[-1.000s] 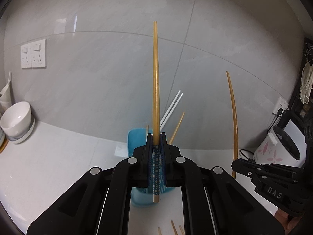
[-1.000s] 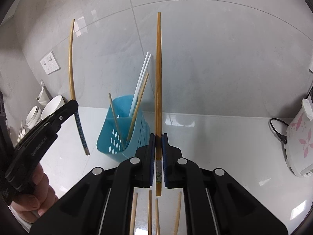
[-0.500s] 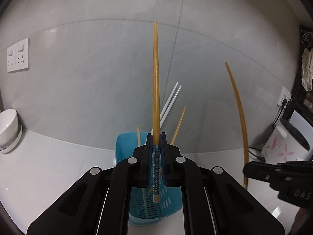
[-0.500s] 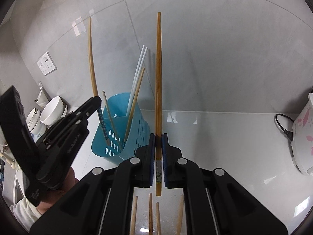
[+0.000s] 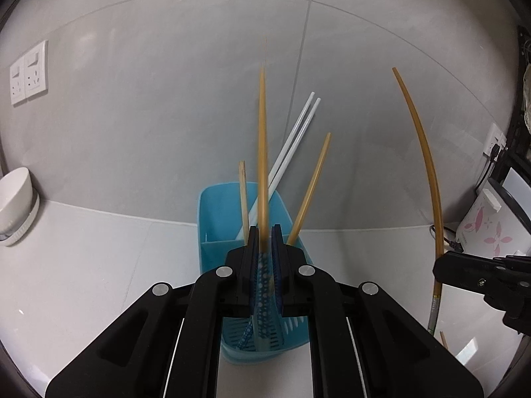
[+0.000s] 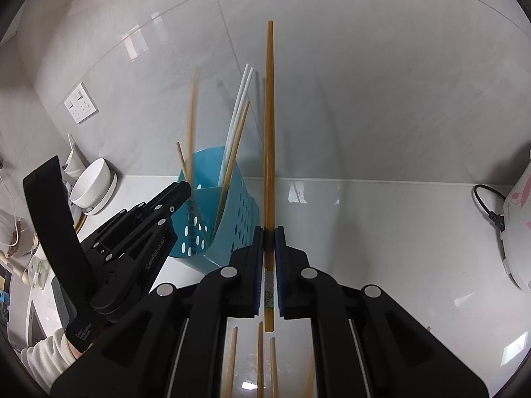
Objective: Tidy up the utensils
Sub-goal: 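Open the left tool over the holder while the right tool lowers and releases its chopstick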
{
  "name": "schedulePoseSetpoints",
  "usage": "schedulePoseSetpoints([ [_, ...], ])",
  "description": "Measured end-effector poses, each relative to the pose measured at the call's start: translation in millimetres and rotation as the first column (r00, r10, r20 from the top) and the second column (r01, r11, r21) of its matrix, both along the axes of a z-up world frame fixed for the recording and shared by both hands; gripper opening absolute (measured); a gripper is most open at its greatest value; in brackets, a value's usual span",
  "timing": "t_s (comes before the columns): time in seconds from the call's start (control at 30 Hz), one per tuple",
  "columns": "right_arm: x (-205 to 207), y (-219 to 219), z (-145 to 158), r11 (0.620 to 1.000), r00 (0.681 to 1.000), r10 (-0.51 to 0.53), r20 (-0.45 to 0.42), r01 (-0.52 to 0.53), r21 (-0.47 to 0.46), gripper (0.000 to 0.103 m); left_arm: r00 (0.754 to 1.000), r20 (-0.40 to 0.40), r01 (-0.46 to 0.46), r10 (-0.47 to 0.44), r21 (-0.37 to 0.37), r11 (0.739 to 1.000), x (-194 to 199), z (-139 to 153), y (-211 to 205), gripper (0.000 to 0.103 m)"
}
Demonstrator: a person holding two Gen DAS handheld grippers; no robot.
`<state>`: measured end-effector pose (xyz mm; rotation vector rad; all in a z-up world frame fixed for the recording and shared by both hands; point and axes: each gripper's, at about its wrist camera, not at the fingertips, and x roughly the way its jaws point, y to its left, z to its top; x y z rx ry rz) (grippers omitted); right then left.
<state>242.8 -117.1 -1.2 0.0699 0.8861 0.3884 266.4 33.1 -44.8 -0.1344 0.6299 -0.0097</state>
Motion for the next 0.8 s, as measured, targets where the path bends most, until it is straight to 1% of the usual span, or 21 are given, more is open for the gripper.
schedulePoseSetpoints([
  [0.13, -1, -1, -1, 1.000, 1.000, 0.009, 0.004, -0.009, 0.005, 0.006, 1.000, -0.023, -0.011, 0.011, 0.005, 1.000, -7, 8, 0, 0.013],
  [0.2, -3, -1, 0, 1.000, 1.000, 0.013, 0.011, -0.013, 0.009, 0.006, 0.999, -0.029, -0.018, 0.018, 0.010, 1.000, -14, 14, 0, 0.025],
  [0.23, -3, -1, 0, 1.000, 1.000, 0.016, 0.014, -0.016, 0.012, 0.006, 0.999, -0.037, -0.024, 0.025, 0.014, 1.000, -16, 16, -1, 0.027],
  [0.3, -3, 0, 1, 1.000, 1.000, 0.023, 0.022, -0.023, 0.021, 0.006, 0.998, -0.055, -0.031, 0.031, 0.011, 0.999, -24, 22, 7, 0.039],
  [0.37, -3, 0, 3, 0.999, 0.999, 0.031, 0.034, -0.031, 0.025, 0.006, 0.996, -0.080, -0.044, 0.045, 0.016, 0.999, -32, 25, 12, 0.048],
  [0.43, -2, 3, 5, 0.999, 0.998, 0.037, 0.046, -0.039, 0.032, 0.006, 0.993, -0.099, -0.056, 0.058, 0.024, 0.998, -37, 28, 15, 0.053],
  [0.5, 0, 7, 8, 0.998, 0.997, 0.046, 0.059, -0.048, 0.044, 0.006, 0.988, -0.128, -0.077, 0.082, 0.041, 0.996, -43, 29, 20, 0.065],
  [0.57, 2, 12, 11, 0.997, 0.996, 0.055, 0.070, -0.059, 0.055, 0.006, 0.984, -0.148, -0.095, 0.102, 0.056, 0.994, -48, 30, 28, 0.071],
  [0.67, 5, 20, 14, 0.995, 0.994, 0.069, 0.085, -0.075, 0.065, 0.006, 0.977, -0.170, -0.121, 0.130, 0.058, 0.991, -55, 31, 38, 0.085],
  [0.8, 11, 36, 17, 0.991, 0.991, 0.095, 0.098, -0.104, 0.083, 0.006, 0.969, -0.191, -0.151, 0.154, 0.032, 0.988, -64, 29, 51, 0.094],
])
